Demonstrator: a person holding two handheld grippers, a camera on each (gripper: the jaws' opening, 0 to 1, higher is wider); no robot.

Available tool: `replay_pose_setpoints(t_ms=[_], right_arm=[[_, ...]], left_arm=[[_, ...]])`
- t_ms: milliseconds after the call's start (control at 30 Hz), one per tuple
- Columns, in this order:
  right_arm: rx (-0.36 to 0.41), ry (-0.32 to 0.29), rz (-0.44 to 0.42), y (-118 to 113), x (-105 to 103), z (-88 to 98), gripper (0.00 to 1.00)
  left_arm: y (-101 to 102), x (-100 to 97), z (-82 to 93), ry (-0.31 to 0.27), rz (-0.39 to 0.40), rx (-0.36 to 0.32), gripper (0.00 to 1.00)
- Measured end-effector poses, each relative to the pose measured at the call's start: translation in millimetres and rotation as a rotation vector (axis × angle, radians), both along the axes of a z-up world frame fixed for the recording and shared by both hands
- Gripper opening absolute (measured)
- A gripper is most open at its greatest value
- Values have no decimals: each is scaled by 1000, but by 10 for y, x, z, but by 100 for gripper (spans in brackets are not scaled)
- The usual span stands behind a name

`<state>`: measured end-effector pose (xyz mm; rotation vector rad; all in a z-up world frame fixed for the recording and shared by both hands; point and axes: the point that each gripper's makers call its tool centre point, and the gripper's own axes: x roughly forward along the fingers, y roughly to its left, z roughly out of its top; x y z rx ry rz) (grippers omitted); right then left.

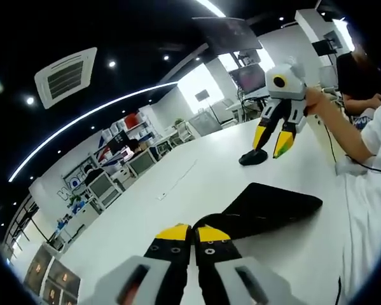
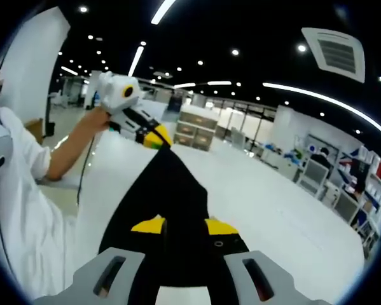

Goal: Arrange the mouse and mouse pad neatly on the desk surface

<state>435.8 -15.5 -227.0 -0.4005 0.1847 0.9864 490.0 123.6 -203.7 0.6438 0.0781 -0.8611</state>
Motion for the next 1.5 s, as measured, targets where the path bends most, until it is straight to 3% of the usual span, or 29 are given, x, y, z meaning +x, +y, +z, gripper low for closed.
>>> replay_pose_setpoints(t_ms=[167, 367, 700, 1000, 1500], right_arm=[[-3, -3, -4, -31, -4, 2, 21], [-1, -8, -7, -47, -17, 22, 21], [11, -19, -16, -99, -20, 79, 21], [13, -21, -19, -109, -23, 86, 20], [18, -29, -4, -72, -73, 118, 21]], left_arm=[[-77, 76, 55, -34, 14, 83, 3], [-190, 186, 132, -30, 6, 139, 3], [-264, 318, 294, 17, 8, 159, 3], [-278, 415, 623, 9, 24, 114, 3], [-268, 572, 1179, -41, 125, 190, 3]])
